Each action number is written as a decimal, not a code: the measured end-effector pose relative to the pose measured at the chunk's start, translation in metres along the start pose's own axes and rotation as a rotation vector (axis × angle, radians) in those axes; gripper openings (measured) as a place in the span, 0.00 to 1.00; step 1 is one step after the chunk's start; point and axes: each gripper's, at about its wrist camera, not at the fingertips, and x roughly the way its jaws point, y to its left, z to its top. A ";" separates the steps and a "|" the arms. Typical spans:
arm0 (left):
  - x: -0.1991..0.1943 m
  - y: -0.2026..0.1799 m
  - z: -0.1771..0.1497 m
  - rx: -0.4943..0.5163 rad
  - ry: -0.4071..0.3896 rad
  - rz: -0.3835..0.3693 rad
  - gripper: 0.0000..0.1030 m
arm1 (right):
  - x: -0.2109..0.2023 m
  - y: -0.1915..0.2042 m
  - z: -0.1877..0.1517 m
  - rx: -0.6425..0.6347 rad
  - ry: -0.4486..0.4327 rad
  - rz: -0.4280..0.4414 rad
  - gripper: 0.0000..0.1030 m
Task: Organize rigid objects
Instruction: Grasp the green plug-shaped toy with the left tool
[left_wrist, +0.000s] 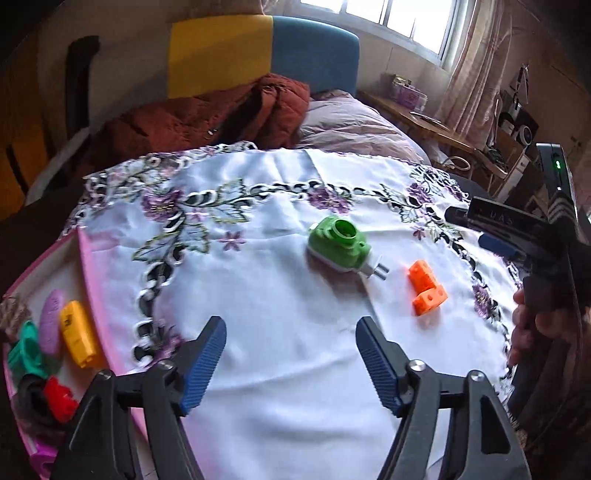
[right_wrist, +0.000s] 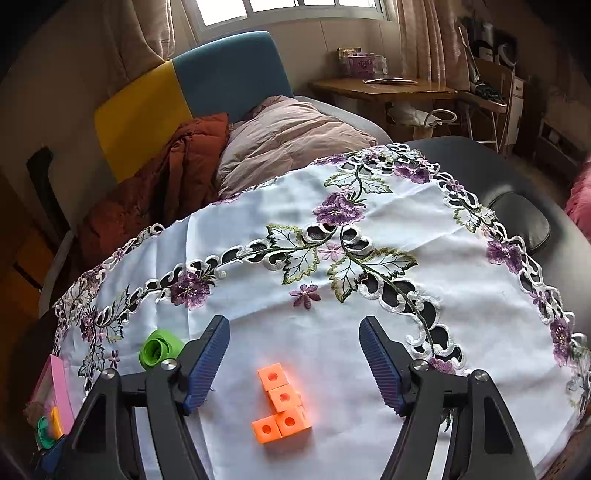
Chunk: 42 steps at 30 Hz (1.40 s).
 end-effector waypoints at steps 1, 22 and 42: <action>0.007 -0.003 0.004 -0.009 0.017 -0.026 0.74 | 0.001 -0.001 0.000 0.005 0.005 0.003 0.71; 0.134 -0.019 0.075 -0.347 0.195 -0.121 0.80 | 0.007 -0.017 0.004 0.105 0.043 0.039 0.74; 0.018 0.013 0.029 -0.032 -0.066 0.077 0.53 | 0.048 0.016 -0.022 -0.134 0.270 -0.006 0.74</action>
